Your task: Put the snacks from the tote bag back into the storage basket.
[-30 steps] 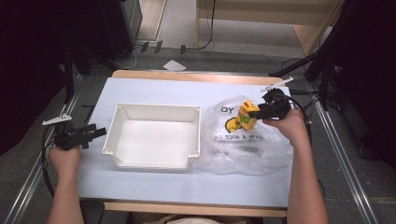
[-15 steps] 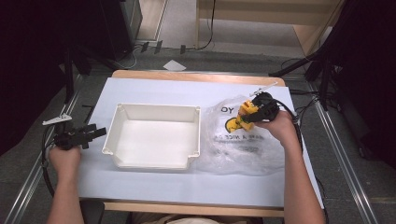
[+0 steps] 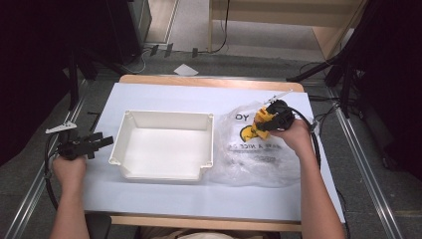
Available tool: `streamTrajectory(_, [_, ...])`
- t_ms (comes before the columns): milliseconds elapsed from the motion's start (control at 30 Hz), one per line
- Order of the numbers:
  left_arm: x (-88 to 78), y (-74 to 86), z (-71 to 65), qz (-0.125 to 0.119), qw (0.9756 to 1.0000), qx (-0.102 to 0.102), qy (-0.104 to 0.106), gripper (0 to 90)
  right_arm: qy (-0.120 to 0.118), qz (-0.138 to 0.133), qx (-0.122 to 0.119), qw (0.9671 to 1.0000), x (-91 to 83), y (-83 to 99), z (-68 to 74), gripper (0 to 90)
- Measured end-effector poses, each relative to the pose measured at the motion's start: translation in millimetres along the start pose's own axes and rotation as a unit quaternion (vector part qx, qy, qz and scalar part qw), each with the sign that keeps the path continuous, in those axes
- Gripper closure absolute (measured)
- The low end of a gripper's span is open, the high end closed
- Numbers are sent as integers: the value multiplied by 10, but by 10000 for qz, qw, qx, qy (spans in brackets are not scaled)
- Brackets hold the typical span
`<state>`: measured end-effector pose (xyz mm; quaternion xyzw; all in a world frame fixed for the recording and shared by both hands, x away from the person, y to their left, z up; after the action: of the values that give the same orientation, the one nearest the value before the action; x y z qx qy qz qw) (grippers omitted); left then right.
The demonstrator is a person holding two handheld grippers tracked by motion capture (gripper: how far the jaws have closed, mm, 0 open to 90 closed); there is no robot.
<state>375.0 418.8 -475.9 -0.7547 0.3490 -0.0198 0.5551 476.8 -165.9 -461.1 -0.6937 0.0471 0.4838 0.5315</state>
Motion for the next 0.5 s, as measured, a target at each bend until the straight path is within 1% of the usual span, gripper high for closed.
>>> streamTrajectory(100, [-1, -1, 1, -6, 10000, 1, 0, 270, -3, -62, -18, 10000, -1, -3, -4, 478])
streamTrajectory(300, [-3, -2, 2, -5, 10000, 3, 0, 270, -1, -101, 2, 9999, -15, -6, -13, 490])
streamTrajectory(400, [-2, 0, 3, 6, 10000, -2, 1, 270, -18, -64, 6, 10000, -20, -6, -14, 493])
streamTrajectory(500, [-1, 1, 1, 2, 10000, -1, 5, 270, -3, 23, -47, 10000, -26, -6, -9, 494])
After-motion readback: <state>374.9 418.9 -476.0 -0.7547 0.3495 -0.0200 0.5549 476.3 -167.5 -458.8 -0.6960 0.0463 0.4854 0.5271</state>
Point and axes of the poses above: each handheld gripper's, and its own axes: x roughly forward along the jaws, y roughly out of its underside, z roughly to its left, the point moved 5 cm from there along x, roughly forward along the jaws, and after that the axes turned 11 degrees about -z, right-handed, at the moved point
